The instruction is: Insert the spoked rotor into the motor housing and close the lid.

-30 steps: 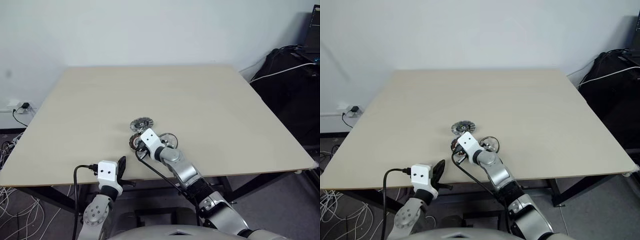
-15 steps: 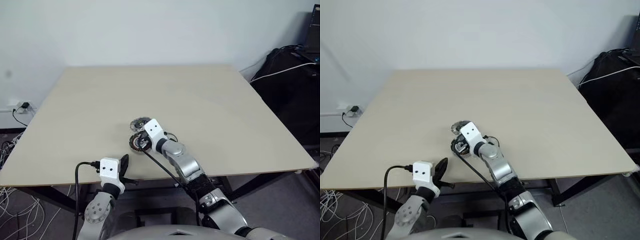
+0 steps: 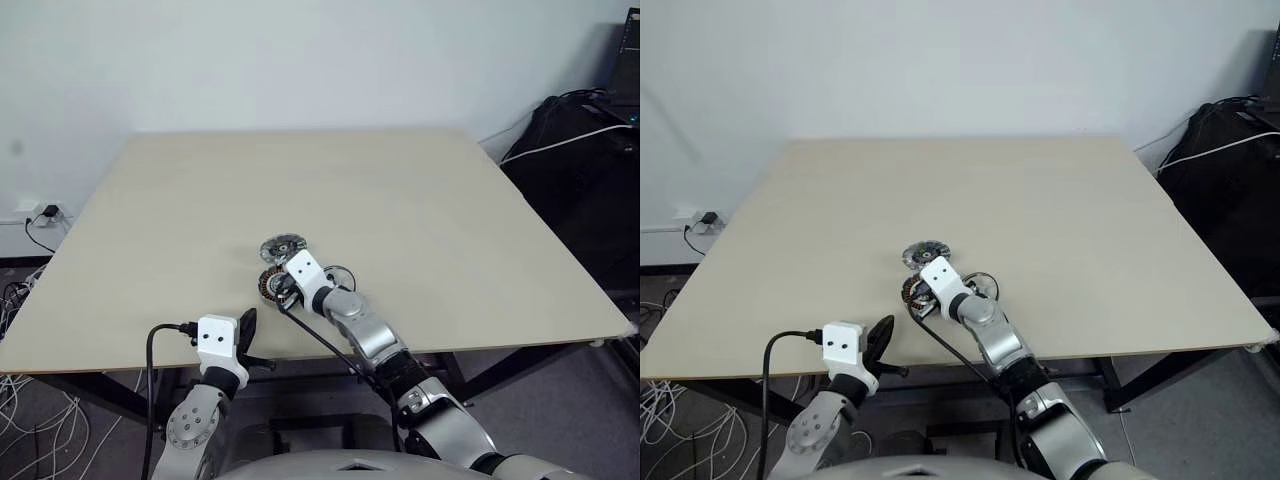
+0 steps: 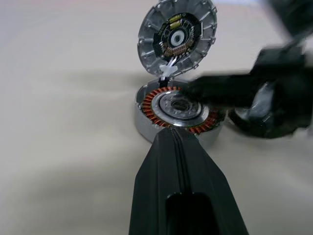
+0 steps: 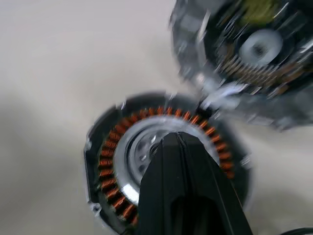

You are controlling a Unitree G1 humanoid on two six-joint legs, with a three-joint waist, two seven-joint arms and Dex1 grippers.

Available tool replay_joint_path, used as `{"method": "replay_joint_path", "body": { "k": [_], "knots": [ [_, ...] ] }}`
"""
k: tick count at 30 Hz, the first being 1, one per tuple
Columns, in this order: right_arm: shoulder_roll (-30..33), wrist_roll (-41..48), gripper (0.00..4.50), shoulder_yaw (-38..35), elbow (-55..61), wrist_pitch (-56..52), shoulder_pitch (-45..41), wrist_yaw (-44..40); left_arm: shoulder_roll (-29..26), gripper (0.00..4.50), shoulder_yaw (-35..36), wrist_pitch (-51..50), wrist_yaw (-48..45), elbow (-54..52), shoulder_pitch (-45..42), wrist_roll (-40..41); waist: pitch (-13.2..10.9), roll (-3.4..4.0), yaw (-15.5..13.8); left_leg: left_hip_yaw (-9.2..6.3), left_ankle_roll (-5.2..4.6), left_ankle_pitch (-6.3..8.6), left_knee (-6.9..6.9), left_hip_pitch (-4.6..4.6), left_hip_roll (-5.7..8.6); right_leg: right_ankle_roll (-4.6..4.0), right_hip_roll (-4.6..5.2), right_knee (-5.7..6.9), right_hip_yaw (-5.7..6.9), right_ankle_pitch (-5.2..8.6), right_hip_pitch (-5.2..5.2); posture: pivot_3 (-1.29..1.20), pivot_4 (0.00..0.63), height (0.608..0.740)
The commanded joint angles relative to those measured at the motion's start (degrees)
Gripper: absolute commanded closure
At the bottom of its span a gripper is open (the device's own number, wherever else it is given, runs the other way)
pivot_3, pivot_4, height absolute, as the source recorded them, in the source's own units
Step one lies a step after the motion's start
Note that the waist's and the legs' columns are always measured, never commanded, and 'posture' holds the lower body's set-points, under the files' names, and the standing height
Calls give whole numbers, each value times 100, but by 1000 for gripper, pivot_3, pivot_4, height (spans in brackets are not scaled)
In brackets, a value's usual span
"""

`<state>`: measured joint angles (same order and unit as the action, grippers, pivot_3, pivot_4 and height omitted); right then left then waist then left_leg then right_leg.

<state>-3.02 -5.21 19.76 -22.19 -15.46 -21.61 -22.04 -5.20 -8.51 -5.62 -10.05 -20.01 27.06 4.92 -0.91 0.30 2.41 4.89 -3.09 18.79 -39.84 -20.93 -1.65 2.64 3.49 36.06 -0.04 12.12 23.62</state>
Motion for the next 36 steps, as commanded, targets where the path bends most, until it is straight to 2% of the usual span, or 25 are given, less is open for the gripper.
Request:
{"method": "replay_joint_path", "body": {
  "k": [1, 7, 10, 16, 21, 26, 29, 36],
  "knots": [
    [317, 300, 4486, -201, 1190, -88, 254, -363, -65, 4500, 14, 277, -105, 97, -94, -12, 0, 0, -18, 0, -2, 1, 0, 0, 0, 0, 0, -2, 0, 1, 0, 0, 0, 740],
    [976, 581, 4486, -650, 2272, -543, 759, -461, -103, 4500, -49, 338, -104, 193, -163, -101, 0, -2, -30, 2, -3, 2, 0, 1, 3, 0, 2, -5, -1, 1, -3, 0, 0, 740],
    [1307, 733, 3920, -1074, 2642, -806, 1013, -373, -131, 4500, -76, 245, -130, 106, -168, -102, 0, -2, -30, 2, -3, 2, 0, 3, 3, 1, 1, -4, -1, 1, -4, 0, 0, 740],
    [1532, 899, 2002, -1443, 2938, -1155, 1340, -213, -193, 4500, -117, 51, -162, -69, -184, -62, 0, -2, -29, 3, -4, 2, 0, 3, 5, 1, -3, -4, -1, 1, -2, 0, 0, 740],
    [1238, 1294, 385, -1737, 3035, -1564, 1436, 24, -230, 4500, -108, -72, -179, -160, -210, -28, -1, -2, -29, 3, -5, 2, 0, 4, 3, 2, -2, -4, -2, 1, -4, 0, 0, 740],
    [810, 1976, 385, -2158, 3051, -2297, 1424, 180, -227, 4500, -93, -138, -179, -193, -203, 0, -1, -2, -32, 2, -6, 2, 0, 3, -1, 1, -1, -4, -3, 1, -2, 0, 0, 740],
    [442, 2438, 385, -2612, 2948, -2868, 1318, 541, -210, 4500, -93, -143, -173, -177, -180, 12, -1, -2, -34, 0, -7, 3, 0, 1, 0, 1, 1, -4, -2, 1, -2, 0, 0, 740],
    [67, 2879, 385, -3119, 2788, -3401, 1088, 1069, -210, 4500, -52, -52, -196, -66, -144, 57, -2, 3, -28, 1, -6, 3, 0, 0, -1, 1, 2, -4, -2, 1, 1, 0, 0, 740]
  ]
}}
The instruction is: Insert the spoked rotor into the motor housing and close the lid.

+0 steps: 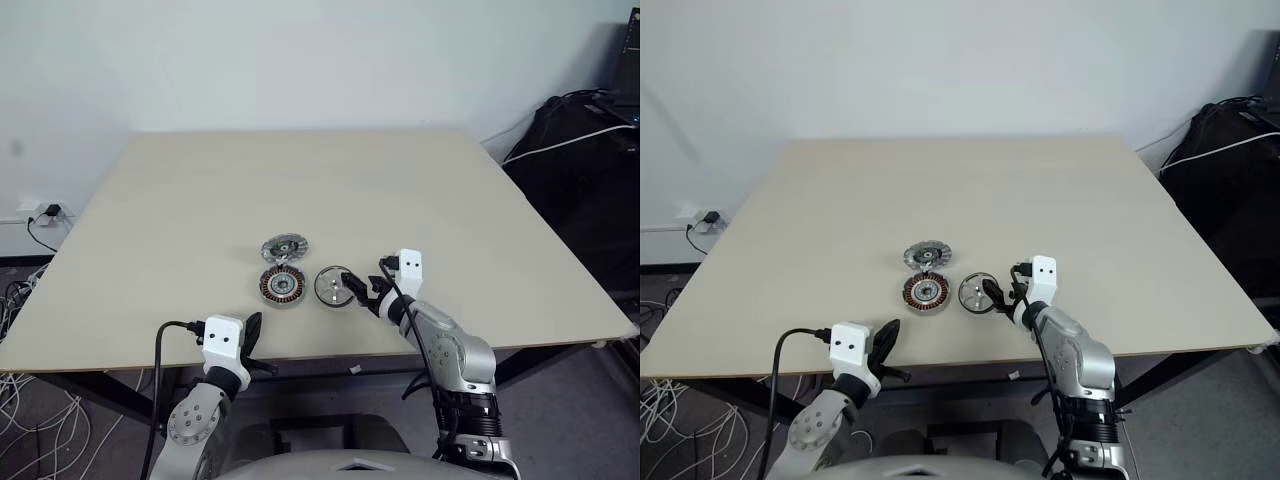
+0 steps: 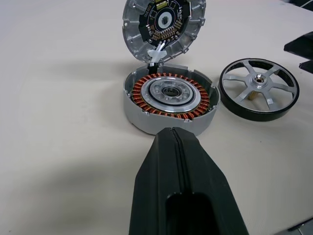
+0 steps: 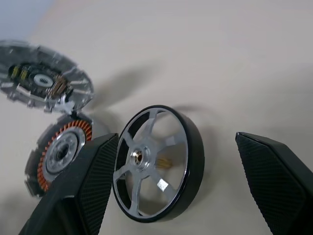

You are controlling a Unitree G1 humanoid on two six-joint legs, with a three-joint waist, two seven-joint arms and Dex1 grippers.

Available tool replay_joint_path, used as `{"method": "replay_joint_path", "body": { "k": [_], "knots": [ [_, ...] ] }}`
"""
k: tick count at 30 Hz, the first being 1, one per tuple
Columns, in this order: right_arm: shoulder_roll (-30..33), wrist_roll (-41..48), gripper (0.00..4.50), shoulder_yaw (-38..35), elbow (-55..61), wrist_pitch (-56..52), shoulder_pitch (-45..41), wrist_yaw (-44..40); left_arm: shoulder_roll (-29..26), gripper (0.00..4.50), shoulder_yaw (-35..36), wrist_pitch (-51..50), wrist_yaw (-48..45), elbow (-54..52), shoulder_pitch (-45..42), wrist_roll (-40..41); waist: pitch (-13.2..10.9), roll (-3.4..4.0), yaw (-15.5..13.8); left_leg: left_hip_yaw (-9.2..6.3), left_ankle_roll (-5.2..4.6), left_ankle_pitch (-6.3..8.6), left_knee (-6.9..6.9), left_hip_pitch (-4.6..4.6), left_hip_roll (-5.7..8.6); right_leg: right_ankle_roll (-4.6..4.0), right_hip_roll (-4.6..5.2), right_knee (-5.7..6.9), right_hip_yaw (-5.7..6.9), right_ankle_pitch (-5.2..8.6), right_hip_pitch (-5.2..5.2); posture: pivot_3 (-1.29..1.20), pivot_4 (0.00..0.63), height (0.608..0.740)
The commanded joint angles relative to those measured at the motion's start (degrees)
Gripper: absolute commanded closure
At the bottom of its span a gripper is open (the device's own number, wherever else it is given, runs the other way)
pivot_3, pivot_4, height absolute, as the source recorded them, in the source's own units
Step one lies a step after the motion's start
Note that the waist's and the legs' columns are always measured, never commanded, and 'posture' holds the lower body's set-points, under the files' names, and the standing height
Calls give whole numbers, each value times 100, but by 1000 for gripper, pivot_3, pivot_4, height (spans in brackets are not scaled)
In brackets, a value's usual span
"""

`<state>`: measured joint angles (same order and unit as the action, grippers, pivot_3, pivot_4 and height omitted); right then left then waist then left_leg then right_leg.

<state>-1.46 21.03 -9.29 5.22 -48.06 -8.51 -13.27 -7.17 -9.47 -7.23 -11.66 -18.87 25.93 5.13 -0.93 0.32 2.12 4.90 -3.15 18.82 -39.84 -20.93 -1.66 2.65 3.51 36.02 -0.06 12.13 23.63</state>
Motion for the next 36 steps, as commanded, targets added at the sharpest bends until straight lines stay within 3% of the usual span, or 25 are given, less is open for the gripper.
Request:
{"method": "replay_joint_path", "body": {
  "k": [1, 8, 27, 30, 36],
  "knots": [
    [-123, 334, 385, -291, 26, -244, -259, 253, -15, 4500, 50, 129, -41, -158, -28, 41, -1, 2, 2, 0, 0, 0, 0, 0, 0, 0, 0, 0, 0, 0, 1, 0, 0, 740],
    [-227, 724, 385, -518, -128, -779, -378, 428, 2, 4500, 80, 211, -83, -57, -27, 57, -1, 3, 6, 0, 0, 0, 1, -2, 1, 0, 0, 0, 0, 0, 0, 0, 0, 740],
    [-438, 1137, 385, -424, -619, -1024, -480, 455, 36, 4500, -10, -245, -21, -607, -18, 58, -4, 10, 16, -1, -1, 0, 2, -2, 0, 0, 0, 0, 0, 0, 1, 0, 0, 740],
    [-481, 1191, 1032, -421, -706, -981, -487, 452, 31, 4500, 14, -276, -30, -599, -37, 72, -4, 11, 15, -1, -1, 0, 2, -6, 1, 0, 0, -1, 0, 0, 3, 0, 0, 740],
    [-510, 1243, 2967, -371, -733, -966, -440, 492, 22, 4500, 86, -129, -77, -362, -67, 102, -5, 12, 17, -1, -1, 0, 3, -6, 1, 0, -1, -1, 0, 0, 3, 0, 0, 740]
  ]
}}
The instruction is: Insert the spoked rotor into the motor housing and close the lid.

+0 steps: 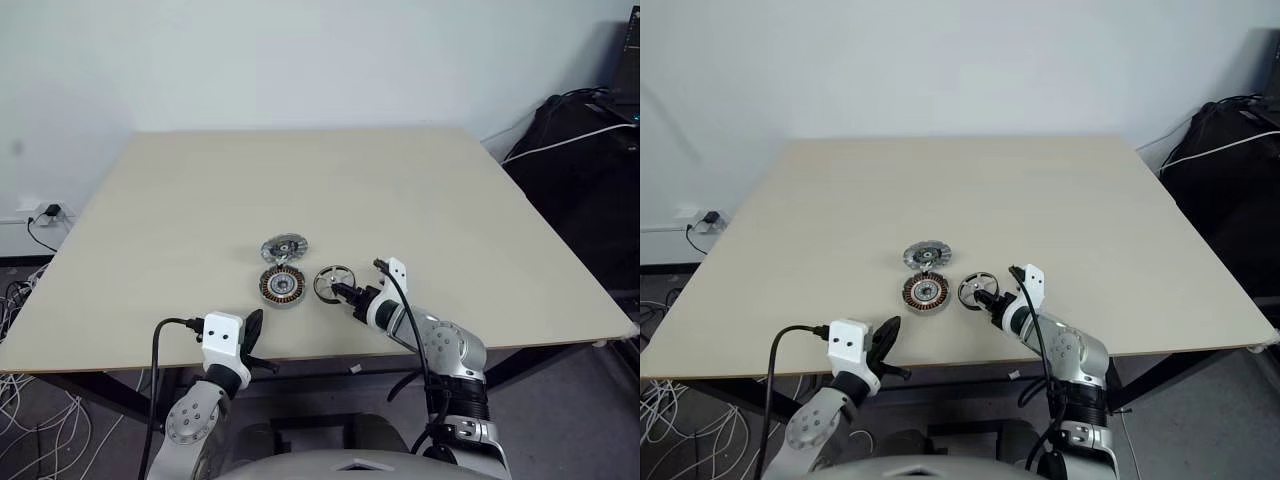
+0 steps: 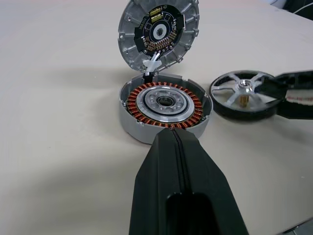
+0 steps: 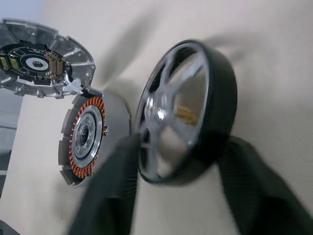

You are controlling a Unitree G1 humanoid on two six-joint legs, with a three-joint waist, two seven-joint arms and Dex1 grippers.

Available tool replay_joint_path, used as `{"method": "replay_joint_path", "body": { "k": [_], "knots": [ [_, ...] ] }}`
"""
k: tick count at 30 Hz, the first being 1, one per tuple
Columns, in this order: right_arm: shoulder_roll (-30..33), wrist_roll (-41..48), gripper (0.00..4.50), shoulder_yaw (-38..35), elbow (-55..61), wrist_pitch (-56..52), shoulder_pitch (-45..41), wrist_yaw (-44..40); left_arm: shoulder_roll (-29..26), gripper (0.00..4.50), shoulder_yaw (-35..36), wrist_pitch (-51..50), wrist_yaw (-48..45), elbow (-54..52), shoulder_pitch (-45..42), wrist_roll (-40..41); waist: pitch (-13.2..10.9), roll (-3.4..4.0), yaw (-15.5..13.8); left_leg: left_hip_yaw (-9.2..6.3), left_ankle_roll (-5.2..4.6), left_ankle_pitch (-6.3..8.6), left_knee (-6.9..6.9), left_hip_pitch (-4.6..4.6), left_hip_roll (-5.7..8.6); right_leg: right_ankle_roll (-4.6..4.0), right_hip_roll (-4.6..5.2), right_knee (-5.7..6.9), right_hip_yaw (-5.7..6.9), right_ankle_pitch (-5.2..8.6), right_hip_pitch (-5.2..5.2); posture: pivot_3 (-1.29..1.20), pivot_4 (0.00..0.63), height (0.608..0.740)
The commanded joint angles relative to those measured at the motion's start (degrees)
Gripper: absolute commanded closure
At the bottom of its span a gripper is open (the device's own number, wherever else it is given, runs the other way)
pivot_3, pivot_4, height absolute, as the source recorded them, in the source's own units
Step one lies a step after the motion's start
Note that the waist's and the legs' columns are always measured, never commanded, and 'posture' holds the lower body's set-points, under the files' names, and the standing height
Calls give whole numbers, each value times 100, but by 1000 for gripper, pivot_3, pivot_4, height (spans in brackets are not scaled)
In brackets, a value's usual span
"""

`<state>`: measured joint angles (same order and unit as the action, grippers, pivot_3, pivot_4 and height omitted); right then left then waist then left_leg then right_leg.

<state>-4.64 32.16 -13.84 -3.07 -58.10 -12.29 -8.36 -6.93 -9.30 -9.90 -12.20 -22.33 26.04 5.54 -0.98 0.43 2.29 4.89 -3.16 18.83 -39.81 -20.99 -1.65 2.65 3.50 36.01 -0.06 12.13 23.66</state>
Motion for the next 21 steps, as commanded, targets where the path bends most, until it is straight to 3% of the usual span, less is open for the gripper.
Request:
{"method": "replay_joint_path", "body": {
  "k": [1, 4, 13, 21],
  "knots": [
    [-191, 138, 3302, 87, 97, 37, -59, 5, -1, 4500, 74, 157, -29, 10, -80, 63, 0, 0, 0, 0, 0, 0, 0, 1, 0, 0, 0, 0, 0, 0, 0, 0, 0, 740],
    [-184, 185, 4055, 65, 135, 11, -41, 24, 9, 4500, 93, 233, -52, 118, -85, 70, 1, 1, 0, 0, 0, 0, 0, 1, 0, 0, 0, 0, 0, 0, -1, 0, 0, 740],
    [-128, 679, 4054, -328, 720, -86, 106, 230, 32, 4500, 126, 389, -77, 292, -84, 83, -1, 2, -10, -2, -1, 0, 0, -7, 1, 0, 1, -2, 0, 0, 4, 0, 0, 740],
    [-127, 1169, 4054, -296, 1251, -875, 278, 445, 29, 4500, 96, 385, -86, 265, -78, 90, -1, 3, -2, -2, -1, 1, 1, -10, -1, 0, 0, -2, 1, 0, 8, 0, 0, 740]
  ]
}}
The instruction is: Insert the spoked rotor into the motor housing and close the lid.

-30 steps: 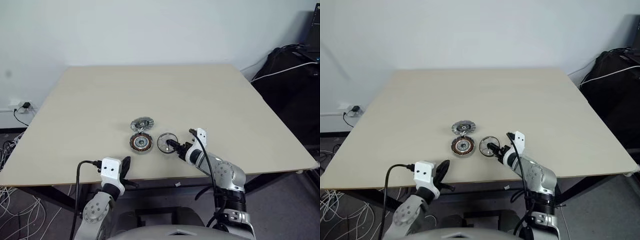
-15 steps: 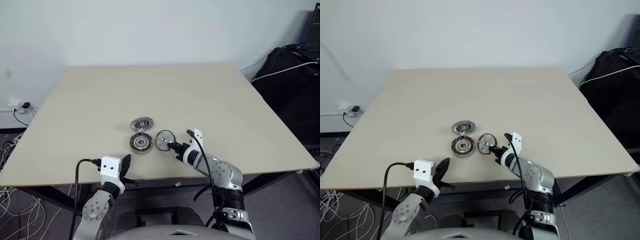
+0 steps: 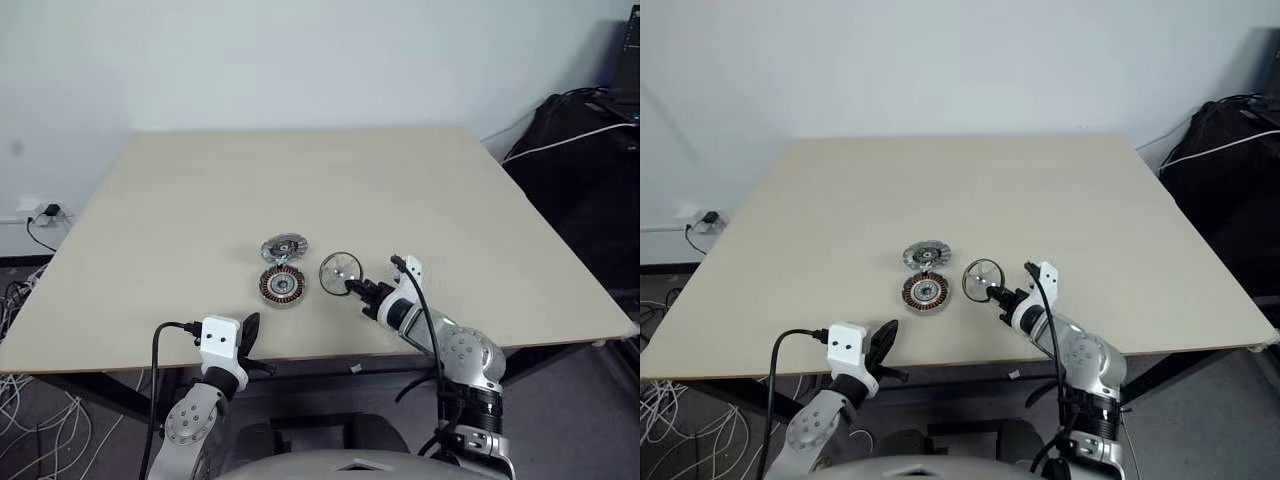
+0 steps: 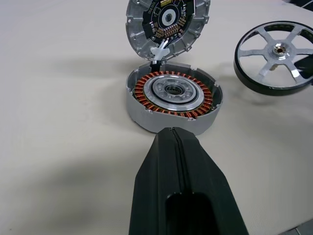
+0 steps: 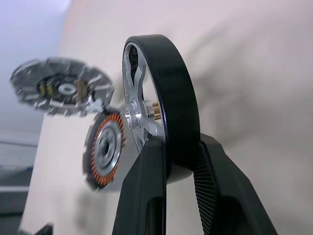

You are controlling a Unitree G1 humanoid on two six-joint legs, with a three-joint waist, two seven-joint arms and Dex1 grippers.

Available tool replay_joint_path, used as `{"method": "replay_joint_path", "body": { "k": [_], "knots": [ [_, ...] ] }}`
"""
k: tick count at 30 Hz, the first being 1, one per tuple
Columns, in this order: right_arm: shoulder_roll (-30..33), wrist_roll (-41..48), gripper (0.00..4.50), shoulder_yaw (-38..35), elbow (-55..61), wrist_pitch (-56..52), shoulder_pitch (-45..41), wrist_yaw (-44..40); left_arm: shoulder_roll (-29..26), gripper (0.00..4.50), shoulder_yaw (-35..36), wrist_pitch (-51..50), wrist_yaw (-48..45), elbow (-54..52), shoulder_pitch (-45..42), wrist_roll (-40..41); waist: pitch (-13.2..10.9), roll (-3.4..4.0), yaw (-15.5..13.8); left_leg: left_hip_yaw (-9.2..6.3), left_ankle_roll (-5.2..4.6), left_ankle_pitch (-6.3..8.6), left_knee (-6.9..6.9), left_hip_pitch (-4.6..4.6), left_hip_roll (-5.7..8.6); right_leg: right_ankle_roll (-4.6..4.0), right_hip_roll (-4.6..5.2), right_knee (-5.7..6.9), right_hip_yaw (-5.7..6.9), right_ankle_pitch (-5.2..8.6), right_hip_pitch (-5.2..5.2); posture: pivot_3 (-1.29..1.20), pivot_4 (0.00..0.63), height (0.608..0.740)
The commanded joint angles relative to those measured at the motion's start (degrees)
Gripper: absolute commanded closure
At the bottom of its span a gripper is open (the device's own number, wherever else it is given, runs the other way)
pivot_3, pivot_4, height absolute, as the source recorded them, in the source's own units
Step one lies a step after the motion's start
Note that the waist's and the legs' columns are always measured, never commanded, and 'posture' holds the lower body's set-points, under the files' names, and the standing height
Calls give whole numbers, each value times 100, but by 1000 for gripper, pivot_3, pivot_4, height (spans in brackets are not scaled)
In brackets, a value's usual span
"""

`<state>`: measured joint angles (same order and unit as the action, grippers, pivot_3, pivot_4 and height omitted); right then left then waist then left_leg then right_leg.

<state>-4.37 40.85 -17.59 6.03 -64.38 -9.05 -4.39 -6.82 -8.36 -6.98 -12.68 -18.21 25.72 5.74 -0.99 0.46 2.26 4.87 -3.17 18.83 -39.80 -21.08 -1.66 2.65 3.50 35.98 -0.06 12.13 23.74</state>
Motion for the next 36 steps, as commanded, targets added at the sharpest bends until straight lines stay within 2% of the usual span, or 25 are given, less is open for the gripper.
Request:
{"method": "replay_joint_path", "body": {
  "k": [1, 9, 17, 28, 36],
  "knots": [
    [-198, 366, 4054, 94, 358, -347, -55, 75, 19, 4500, -9, 81, -35, -165, -42, 67, 0, 0, -1, 0, 0, 0, 0, 0, 0, 0, 0, 0, 0, 0, 0, 0, 0, 740],
    [-466, 735, 4054, 378, 242, -707, -240, 153, 3, 4500, -13, 118, -55, -176, 34, 76, 0, 0, 0, -1, -1, 1, 0, -2, 0, 0, 1, 0, 0, 0, 2, 0, 0, 740],
    [-703, 914, 4054, 643, -267, -583, -564, 229, 24, 4500, 18, 211, -71, -82, 70, 74, -1, 0, 3, -1, -2, 1, 0, -5, 0, 0, 1, -1, 0, 0, 5, 0, 0, 740],
    [-828, 475, 4054, 1244, -1434, 241, -1015, -130, 59, 4500, -27, 142, 28, -261, 131, 37, -1, 0, 17, 0, -3, 1, 2, -9, 2, 1, 0, -6, 1, -1, 5, 0, 0, 740],
    [-815, 297, 4054, 1428, -1807, 502, -1145, -299, 79, 4500, -49, 93, 50, -346, 167, 45, -1, 0, 27, 0, -3, 1, 2, -8, 2, 2, 0, -5, 2, -2, 4, 0, 0, 740]
  ]
}}
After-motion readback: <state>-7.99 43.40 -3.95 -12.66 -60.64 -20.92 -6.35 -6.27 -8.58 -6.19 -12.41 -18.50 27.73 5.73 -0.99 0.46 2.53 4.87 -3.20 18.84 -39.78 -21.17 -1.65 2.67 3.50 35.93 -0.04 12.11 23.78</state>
